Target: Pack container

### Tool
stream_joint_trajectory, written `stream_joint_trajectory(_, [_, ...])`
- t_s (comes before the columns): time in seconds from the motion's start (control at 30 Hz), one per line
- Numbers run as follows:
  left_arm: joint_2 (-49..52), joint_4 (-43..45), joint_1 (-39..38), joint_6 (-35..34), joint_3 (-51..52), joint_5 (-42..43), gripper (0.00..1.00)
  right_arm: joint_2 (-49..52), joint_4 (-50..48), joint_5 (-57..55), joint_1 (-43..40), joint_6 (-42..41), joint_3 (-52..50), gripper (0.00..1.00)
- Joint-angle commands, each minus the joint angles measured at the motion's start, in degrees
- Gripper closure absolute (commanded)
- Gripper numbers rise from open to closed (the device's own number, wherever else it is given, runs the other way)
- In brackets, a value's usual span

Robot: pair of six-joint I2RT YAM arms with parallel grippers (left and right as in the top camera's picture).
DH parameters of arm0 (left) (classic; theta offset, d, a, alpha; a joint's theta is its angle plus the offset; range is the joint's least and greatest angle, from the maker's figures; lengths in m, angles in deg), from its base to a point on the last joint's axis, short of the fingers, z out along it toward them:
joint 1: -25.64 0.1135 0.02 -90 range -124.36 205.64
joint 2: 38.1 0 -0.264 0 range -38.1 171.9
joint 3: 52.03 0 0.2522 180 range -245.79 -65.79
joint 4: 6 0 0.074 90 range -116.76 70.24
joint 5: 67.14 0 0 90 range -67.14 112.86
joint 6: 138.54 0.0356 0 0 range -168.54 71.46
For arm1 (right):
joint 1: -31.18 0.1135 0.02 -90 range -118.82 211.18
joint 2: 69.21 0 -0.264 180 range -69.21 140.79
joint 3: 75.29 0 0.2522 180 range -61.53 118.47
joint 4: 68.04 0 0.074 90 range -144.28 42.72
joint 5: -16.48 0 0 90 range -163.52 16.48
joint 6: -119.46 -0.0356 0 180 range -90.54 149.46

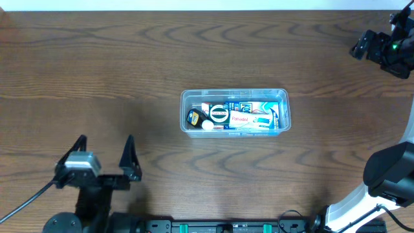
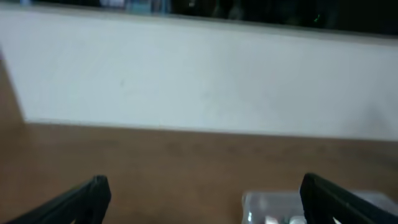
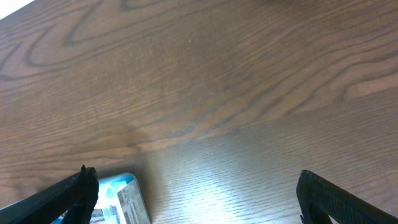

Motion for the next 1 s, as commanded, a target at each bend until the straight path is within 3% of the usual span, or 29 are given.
stream_joint_trajectory(0.0, [-1.64, 7.78, 1.22, 1.27, 7.34, 6.56, 0.02, -1.38, -0.13, 0.22, -0.24, -0.26, 0.76, 0.01])
stream_joint_trajectory(0.17, [-4.50, 18.60, 1.22, 1.31, 17.11, 6.36, 0.02, -1.38, -0.13, 0.22, -0.24, -0.26, 0.79, 0.01])
stream_joint_trajectory(0.4, [-8.98, 22.62, 1.22, 0.59, 25.07, 2.93, 0.02, -1.38, -0.13, 0.22, -0.24, -0.26, 0.76, 0.01])
stream_joint_trajectory(0.6, [-8.98, 24.46, 1.20, -16.04, 27.76, -10.49, 0.02, -1.38, -0.13, 0.22, -0.24, -0.26, 0.79, 0.01])
stream_joint_trajectory(0.97, [-8.98, 28.06, 1.22, -14.86, 37.31, -10.32, 0.02, -1.38, -0.13, 0.22, -0.24, -0.26, 0.76, 0.01])
